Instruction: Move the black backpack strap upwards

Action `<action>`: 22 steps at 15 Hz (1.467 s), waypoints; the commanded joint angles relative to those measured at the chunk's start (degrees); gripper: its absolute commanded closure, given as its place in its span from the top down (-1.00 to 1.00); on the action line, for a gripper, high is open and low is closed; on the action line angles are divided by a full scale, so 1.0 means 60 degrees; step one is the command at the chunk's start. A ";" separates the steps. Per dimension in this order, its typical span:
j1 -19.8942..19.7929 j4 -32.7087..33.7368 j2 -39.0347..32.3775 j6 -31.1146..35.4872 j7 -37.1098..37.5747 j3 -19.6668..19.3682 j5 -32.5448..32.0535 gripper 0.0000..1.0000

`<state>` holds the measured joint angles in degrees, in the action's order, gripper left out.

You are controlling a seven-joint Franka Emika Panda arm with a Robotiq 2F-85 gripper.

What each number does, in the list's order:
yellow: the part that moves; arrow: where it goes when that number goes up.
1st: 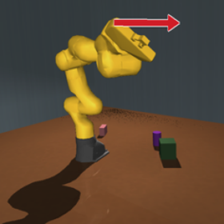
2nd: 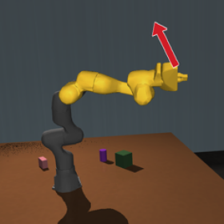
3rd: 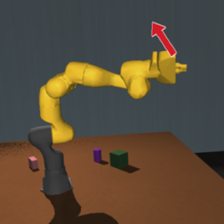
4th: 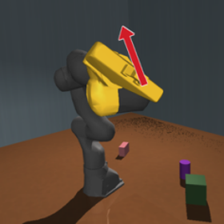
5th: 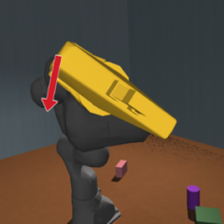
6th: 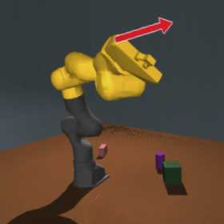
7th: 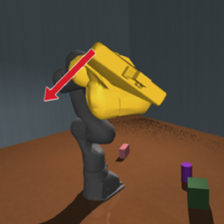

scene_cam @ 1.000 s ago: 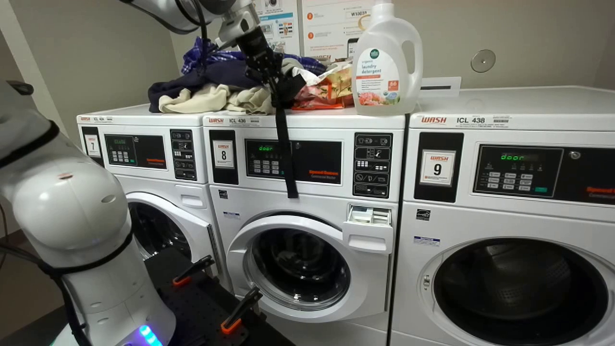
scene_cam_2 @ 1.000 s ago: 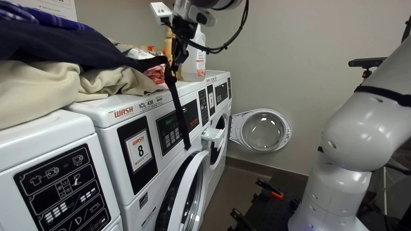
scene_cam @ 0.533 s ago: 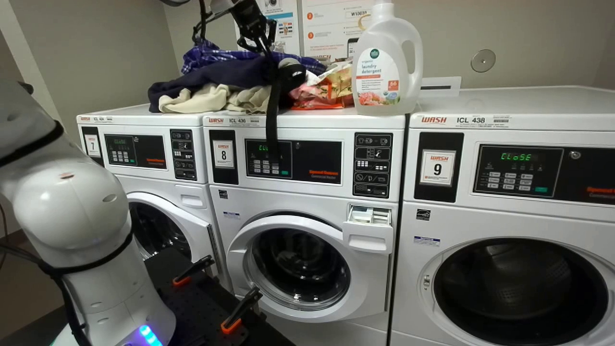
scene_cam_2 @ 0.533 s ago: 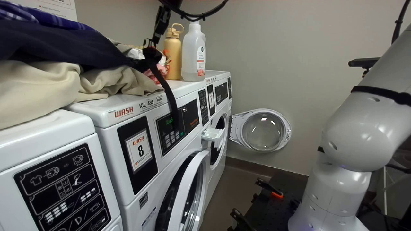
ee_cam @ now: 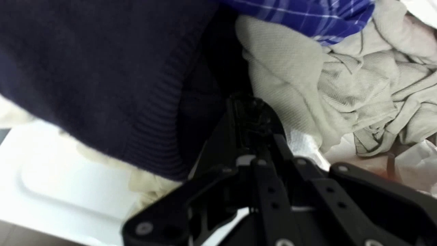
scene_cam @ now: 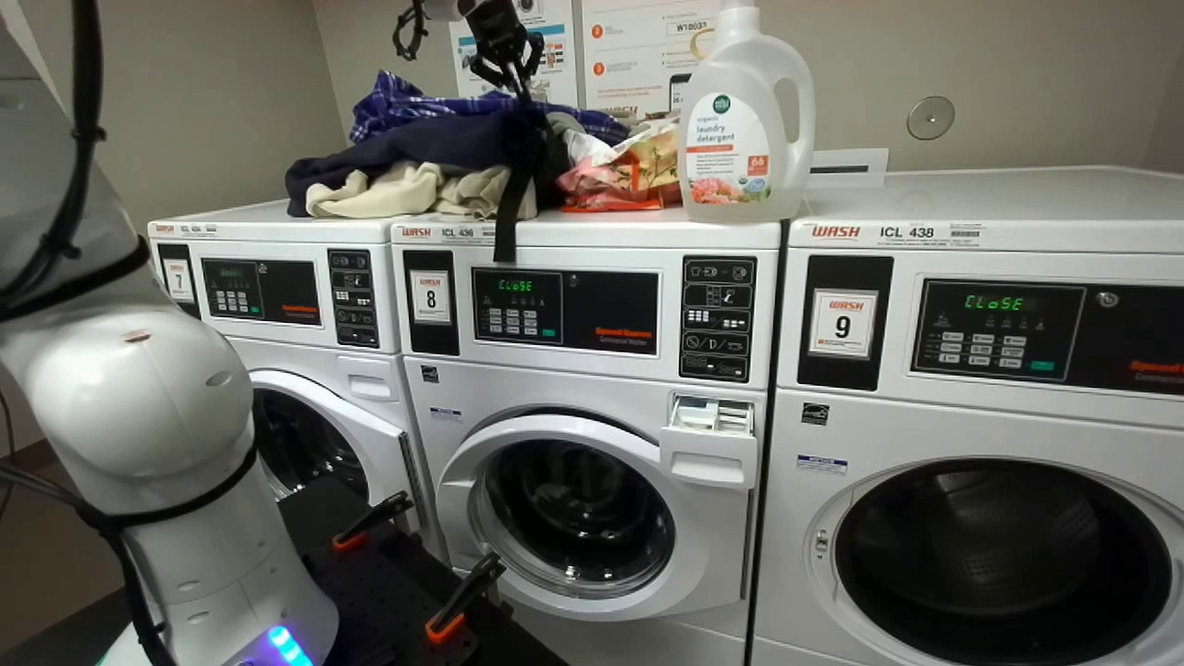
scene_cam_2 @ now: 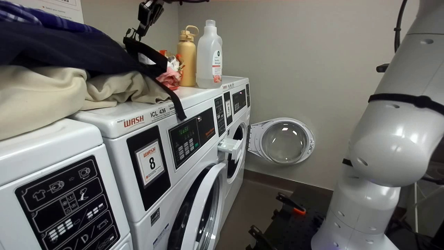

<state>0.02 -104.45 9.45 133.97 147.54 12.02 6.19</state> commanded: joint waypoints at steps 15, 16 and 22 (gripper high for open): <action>-0.5084 0.0126 -0.0301 0.2937 0.0254 0.4330 0.0505 0.28; -0.5193 0.0190 -0.0301 0.2886 0.0251 0.4586 0.0330 0.41; -0.5401 0.1058 -0.0262 0.0590 0.0228 0.5822 -0.1670 1.00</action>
<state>-31.63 -101.29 7.38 145.91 148.81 43.98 1.72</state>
